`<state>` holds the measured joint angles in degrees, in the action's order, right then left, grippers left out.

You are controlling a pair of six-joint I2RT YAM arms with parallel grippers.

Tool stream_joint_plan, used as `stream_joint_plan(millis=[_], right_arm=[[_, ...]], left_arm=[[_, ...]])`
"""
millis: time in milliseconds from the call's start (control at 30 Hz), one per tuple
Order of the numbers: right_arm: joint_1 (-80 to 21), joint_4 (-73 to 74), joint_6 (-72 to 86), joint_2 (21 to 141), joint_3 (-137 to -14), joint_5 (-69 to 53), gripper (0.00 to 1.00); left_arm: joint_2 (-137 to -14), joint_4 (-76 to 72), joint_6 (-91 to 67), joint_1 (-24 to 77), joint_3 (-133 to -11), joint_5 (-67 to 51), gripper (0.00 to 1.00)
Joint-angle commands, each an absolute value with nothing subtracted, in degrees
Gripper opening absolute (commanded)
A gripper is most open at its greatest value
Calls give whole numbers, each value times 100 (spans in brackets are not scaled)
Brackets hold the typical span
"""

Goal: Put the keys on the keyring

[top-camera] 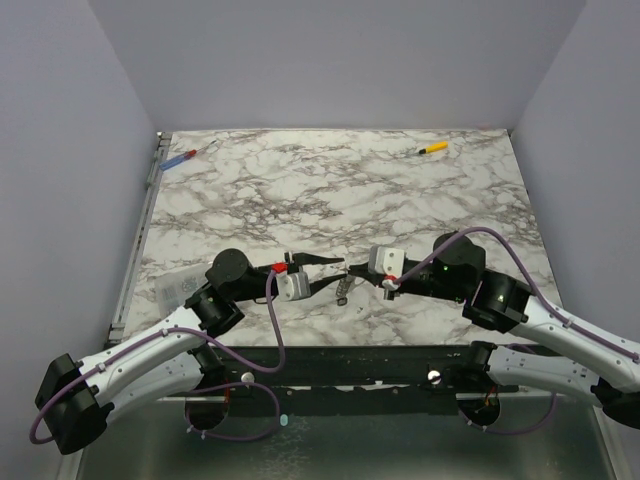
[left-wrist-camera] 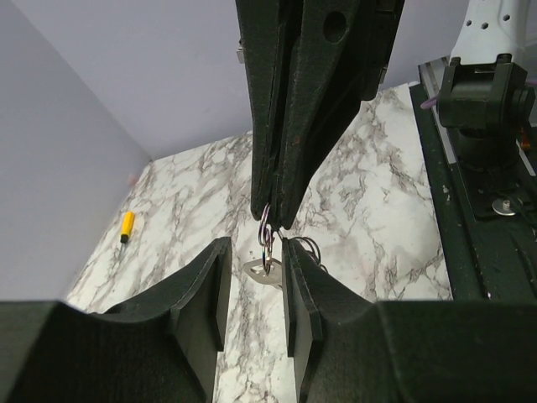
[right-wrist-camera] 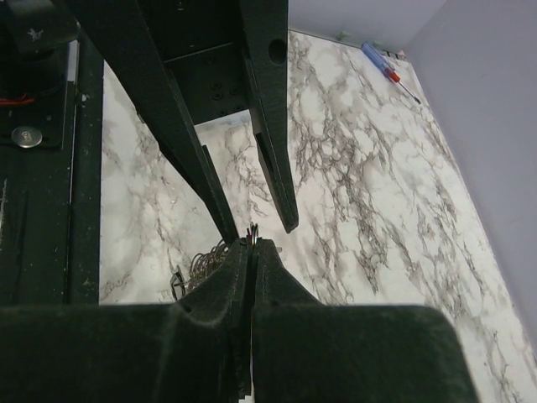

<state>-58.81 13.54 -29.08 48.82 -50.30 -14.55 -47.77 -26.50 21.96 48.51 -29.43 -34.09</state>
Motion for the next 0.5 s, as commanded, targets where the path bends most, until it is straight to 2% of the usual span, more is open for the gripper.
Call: stream_joint_plan(millis=[0,167,400,467], right_arm=[[-5897,1105,-2838,4911,-5183,-1719,1],[-5897,998,-2815,4936,-5167,-1823,1],[-5897,897,-2796,4962,-5103,-1860,1],[-5897,896,-2791,4961,-5103,-1868,1]], left_arm=[[-4693,-2716,2218,4870,-2856,-3549,35],[-4697,-2724,2215,4874,-2856,-3585,32],[-4702,-2725,2210,4871,-2865,-3620,11],[-4696,-2725,2206,4875,-2865,-3629,8]])
